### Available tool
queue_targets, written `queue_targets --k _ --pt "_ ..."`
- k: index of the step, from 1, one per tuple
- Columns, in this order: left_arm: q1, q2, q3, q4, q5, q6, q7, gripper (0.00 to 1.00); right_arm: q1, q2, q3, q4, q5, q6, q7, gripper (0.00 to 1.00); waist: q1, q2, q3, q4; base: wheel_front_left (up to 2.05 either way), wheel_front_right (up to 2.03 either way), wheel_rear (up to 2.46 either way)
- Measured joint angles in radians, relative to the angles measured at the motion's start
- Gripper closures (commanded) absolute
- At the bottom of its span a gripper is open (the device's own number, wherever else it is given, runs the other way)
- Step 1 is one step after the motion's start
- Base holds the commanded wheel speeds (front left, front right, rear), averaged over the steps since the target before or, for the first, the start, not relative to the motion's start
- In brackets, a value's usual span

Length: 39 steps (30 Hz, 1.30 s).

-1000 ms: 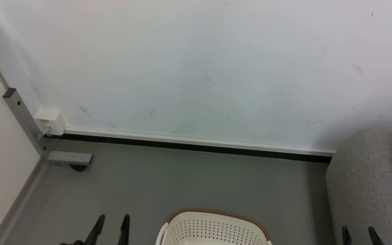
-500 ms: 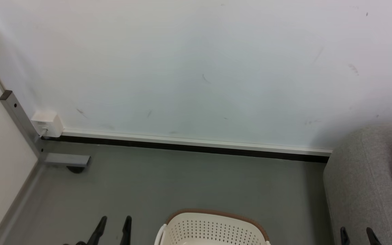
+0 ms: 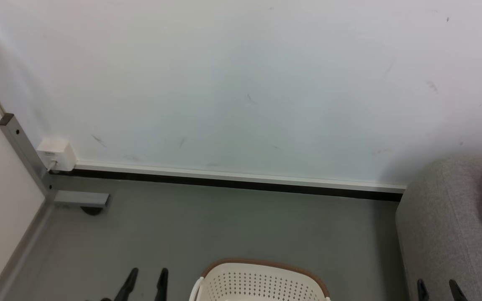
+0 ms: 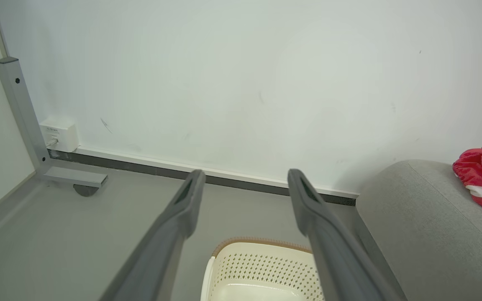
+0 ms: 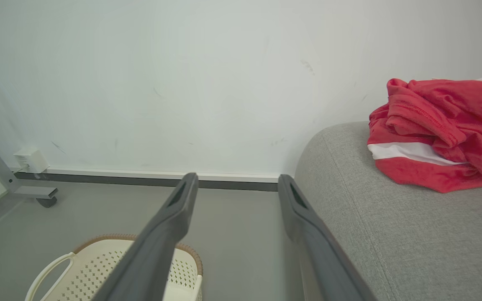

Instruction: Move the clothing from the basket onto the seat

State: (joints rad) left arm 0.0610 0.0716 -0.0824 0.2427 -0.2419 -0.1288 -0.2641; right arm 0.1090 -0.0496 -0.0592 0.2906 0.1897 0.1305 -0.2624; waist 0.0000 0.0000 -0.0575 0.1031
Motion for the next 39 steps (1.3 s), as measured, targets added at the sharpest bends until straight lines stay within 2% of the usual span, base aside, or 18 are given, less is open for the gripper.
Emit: queue_targets --k 1,2,7,21,39 --pt "0.000 0.002 -0.015 0.002 -0.011 0.000 0.000 0.00 0.000 0.000 0.001 0.000 0.000 0.000 0.000 0.00 0.0000 0.0000 -0.001 -0.001 0.00 0.00 0.00" --pt "0.000 0.007 -0.026 0.007 -0.019 0.000 0.000 1.00 0.000 0.000 0.001 0.000 0.000 0.000 0.000 1.00 0.0000 0.0000 -0.001 -0.002 0.00 0.00 0.00" --pt "0.016 -0.001 -0.031 0.038 -0.033 0.000 0.005 1.00 0.003 0.011 -0.001 0.034 0.007 0.000 0.014 1.00 0.0000 0.0000 -0.001 -0.003 0.00 0.00 0.00" --pt "-0.001 -0.001 0.003 0.035 -0.284 0.003 0.069 1.00 -0.022 0.012 -0.010 0.028 0.267 0.000 0.078 1.00 0.0000 0.0000 0.006 -0.014 0.00 0.00 0.00" --pt "-0.041 -0.001 0.042 0.029 -0.547 0.003 0.137 1.00 -0.069 0.012 -0.017 0.008 0.549 0.000 0.149 1.00 0.0000 0.0000 0.014 -0.029 0.00 0.00 0.00"
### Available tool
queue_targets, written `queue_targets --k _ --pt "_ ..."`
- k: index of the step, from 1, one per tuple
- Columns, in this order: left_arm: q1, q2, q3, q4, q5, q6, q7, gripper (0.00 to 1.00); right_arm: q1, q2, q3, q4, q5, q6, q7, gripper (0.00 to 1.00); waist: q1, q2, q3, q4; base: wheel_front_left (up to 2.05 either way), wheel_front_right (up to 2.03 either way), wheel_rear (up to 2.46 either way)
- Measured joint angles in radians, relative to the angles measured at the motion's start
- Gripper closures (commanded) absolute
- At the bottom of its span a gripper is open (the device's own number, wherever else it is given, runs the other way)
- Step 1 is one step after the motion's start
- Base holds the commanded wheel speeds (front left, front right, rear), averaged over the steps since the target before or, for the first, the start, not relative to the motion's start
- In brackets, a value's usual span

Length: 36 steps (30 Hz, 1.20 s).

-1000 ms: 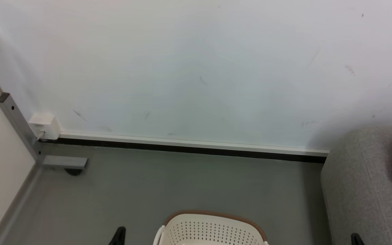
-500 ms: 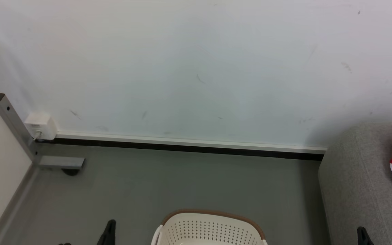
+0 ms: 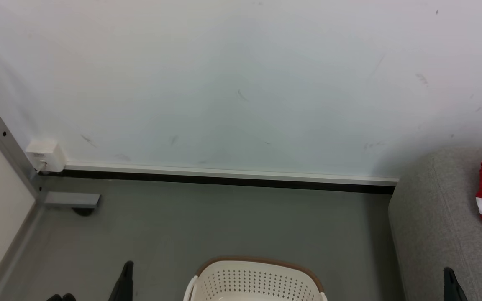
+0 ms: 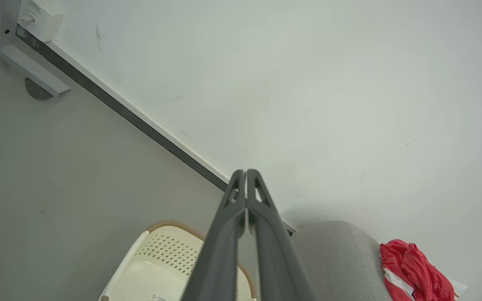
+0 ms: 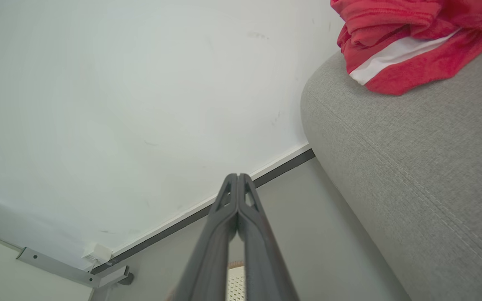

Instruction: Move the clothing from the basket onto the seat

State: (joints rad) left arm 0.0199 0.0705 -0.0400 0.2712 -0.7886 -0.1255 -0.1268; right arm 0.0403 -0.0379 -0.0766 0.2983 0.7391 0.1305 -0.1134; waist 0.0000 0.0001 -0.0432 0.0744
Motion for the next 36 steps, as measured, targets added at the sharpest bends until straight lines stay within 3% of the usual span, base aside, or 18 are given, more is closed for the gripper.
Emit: queue_targets --k 36 --pt "-0.063 -0.001 0.063 -0.012 -0.412 0.000 0.109 1.00 -0.076 -0.002 -0.020 -0.020 0.420 0.000 0.113 1.00 0.0000 0.0000 0.017 -0.029 0.00 0.00 0.00"
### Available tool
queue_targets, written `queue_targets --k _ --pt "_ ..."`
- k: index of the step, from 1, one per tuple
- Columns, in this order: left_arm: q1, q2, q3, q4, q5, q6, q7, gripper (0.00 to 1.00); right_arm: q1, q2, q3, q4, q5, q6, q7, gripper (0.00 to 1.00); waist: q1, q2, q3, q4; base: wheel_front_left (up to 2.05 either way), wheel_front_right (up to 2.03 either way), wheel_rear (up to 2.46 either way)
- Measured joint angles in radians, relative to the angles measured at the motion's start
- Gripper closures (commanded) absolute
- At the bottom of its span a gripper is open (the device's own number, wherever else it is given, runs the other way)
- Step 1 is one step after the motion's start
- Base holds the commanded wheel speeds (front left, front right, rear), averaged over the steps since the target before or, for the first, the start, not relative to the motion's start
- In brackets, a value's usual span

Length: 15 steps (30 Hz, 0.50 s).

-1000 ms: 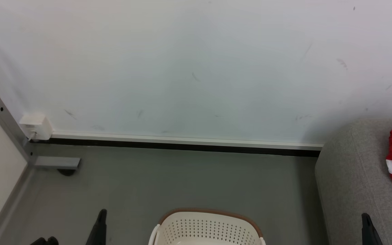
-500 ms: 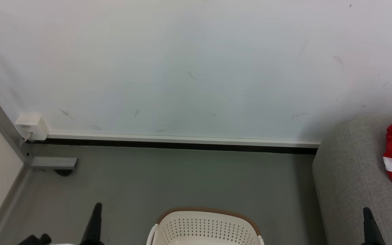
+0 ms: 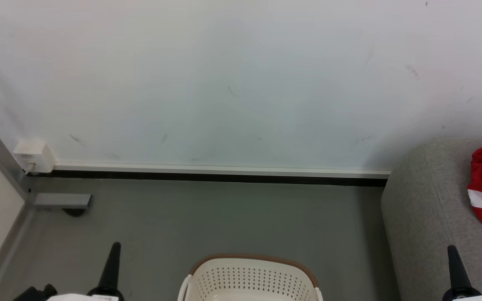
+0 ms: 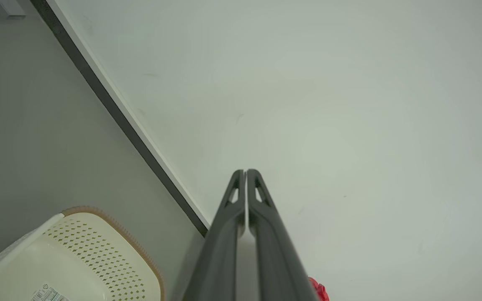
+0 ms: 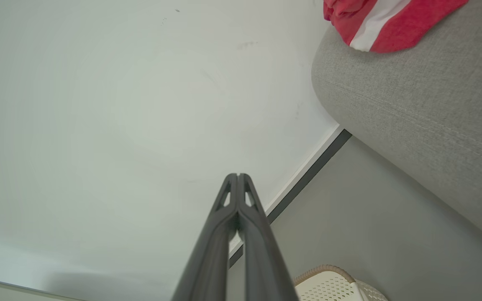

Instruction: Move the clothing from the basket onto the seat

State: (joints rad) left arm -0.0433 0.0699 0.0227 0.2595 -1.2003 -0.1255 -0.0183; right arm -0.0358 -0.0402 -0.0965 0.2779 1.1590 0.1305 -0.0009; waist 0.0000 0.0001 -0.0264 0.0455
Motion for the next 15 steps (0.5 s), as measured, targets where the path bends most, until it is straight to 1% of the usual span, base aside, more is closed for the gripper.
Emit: queue_targets --k 15 --pt "-0.020 -0.001 0.022 -0.004 -0.132 0.000 0.035 1.00 -0.023 -0.001 -0.005 -0.008 0.139 0.000 0.035 1.00 0.0000 0.0000 0.007 -0.012 0.00 0.00 0.00"
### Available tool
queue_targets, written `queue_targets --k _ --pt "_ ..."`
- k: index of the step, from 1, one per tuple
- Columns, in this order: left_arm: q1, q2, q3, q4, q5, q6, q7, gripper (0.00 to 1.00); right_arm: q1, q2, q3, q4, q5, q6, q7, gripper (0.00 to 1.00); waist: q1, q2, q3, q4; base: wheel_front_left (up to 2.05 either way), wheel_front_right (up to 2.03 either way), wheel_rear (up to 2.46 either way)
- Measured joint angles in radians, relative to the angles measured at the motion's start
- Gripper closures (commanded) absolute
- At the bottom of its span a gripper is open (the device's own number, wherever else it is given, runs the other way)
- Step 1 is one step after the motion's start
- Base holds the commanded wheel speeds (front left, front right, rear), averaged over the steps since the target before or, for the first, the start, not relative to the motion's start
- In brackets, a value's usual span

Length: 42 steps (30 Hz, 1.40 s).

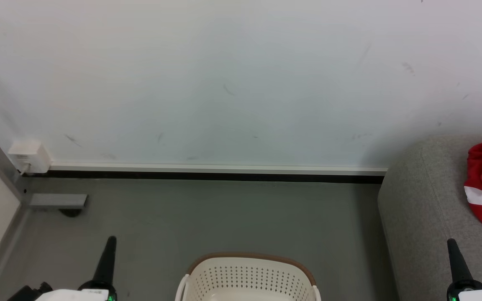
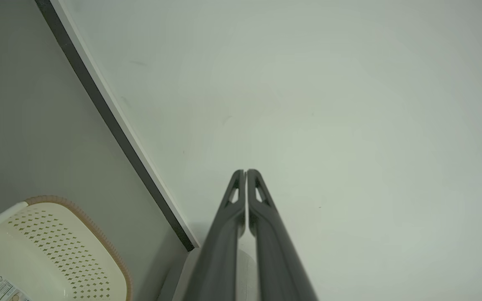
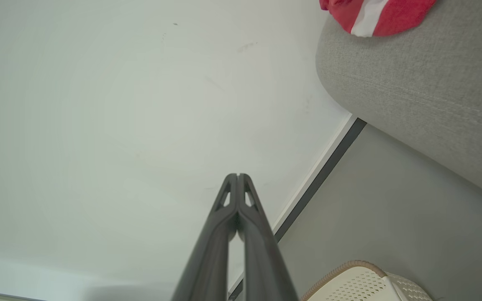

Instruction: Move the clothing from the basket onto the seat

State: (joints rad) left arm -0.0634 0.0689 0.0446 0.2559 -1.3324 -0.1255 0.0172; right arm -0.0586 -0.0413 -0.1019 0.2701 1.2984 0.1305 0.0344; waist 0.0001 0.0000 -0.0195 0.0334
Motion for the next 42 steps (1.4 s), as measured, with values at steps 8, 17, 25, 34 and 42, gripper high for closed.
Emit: queue_targets --k 8,17,25,34,42 --pt "-0.011 -0.001 0.010 -0.001 -0.063 0.000 0.018 1.00 -0.010 -0.001 -0.002 -0.004 0.068 0.000 0.017 1.00 0.0000 0.0000 0.004 -0.006 0.00 0.00 0.00" --pt "-0.021 -0.002 0.021 -0.003 -0.131 0.000 0.035 1.00 -0.022 -0.002 -0.005 -0.008 0.139 0.000 0.036 1.00 0.0000 0.0000 0.008 -0.014 0.00 0.00 0.00" --pt "-0.031 -0.002 0.031 -0.004 -0.187 0.000 0.052 1.00 -0.035 -0.003 -0.007 -0.011 0.197 0.000 0.052 1.00 0.0000 0.0000 0.012 -0.020 0.00 0.00 0.00" --pt "-0.040 -0.003 0.042 -0.005 -0.245 0.000 0.069 1.00 -0.043 -0.004 -0.010 -0.013 0.259 0.000 0.069 1.00 0.0000 0.0000 0.016 -0.027 0.00 0.00 0.00" --pt "-0.048 -0.004 0.049 -0.006 -0.294 0.000 0.081 1.00 -0.056 -0.004 -0.012 -0.016 0.309 0.000 0.080 1.00 0.0000 0.0000 0.020 -0.034 0.00 0.00 0.00"
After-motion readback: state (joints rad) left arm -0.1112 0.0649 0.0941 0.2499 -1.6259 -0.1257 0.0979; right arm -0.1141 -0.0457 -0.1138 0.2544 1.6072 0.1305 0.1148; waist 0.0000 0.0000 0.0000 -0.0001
